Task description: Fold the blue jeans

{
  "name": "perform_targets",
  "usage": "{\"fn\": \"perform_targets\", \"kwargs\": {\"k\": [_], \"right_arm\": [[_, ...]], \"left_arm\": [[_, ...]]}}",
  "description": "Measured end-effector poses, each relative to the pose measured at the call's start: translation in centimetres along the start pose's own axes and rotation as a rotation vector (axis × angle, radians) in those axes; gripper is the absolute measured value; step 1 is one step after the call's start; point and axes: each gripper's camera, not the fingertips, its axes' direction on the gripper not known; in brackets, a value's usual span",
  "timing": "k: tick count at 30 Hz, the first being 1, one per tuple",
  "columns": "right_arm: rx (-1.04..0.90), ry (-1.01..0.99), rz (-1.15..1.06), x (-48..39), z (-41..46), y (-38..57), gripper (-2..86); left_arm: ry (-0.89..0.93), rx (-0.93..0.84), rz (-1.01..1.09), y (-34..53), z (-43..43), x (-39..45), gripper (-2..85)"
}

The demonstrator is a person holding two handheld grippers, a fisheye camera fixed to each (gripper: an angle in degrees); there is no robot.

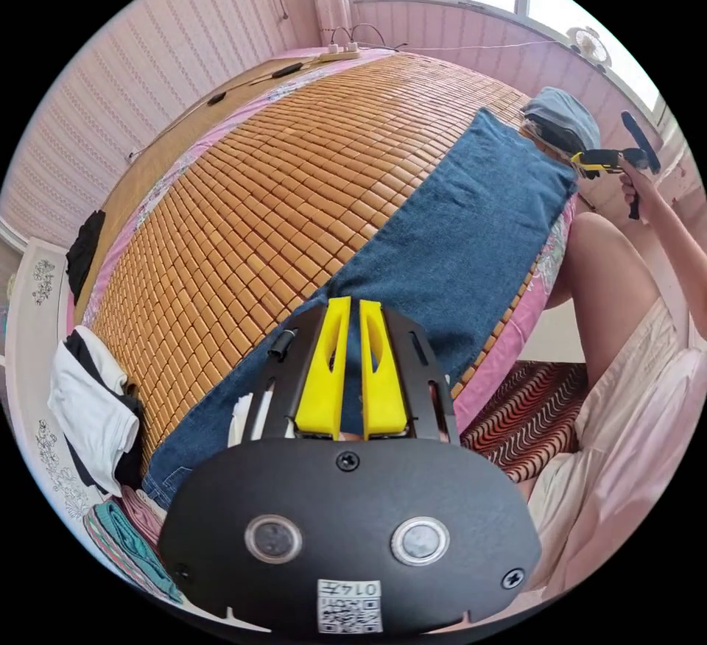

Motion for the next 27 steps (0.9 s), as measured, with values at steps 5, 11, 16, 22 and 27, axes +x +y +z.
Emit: {"fn": "perform_targets", "kwargs": {"k": [5, 11, 16, 22, 27], "right_arm": [[-0.029, -0.100, 0.077, 2.2, 3.0, -0.1, 6.7], [-0.002, -0.109, 0.046, 3.1, 0.6, 1.0, 2.4], [-0.097, -0.150, 0.062, 2.1, 5.4, -0.2, 4.9], [-0.005, -0.191, 0.003, 1.1, 2.1, 1.0, 1.0], [-0.150, -0.028, 0.009, 1.6, 9.2, 1.5, 0.9]], "left_arm": [[0.108, -0.087, 0.000, 2.0, 3.6, 3.0, 1.7], [0.181, -0.093, -0.089, 3.0, 5.2, 1.6, 1.0], [0.134, -0.091, -0.065, 3.4, 5.1, 2.3, 0.6], [0.124, -0.087, -0.075, 4.2, 3.9, 2.2, 0.6], [0.120, -0.098, -0.076, 5.8, 5.1, 2.3, 0.4]]}}
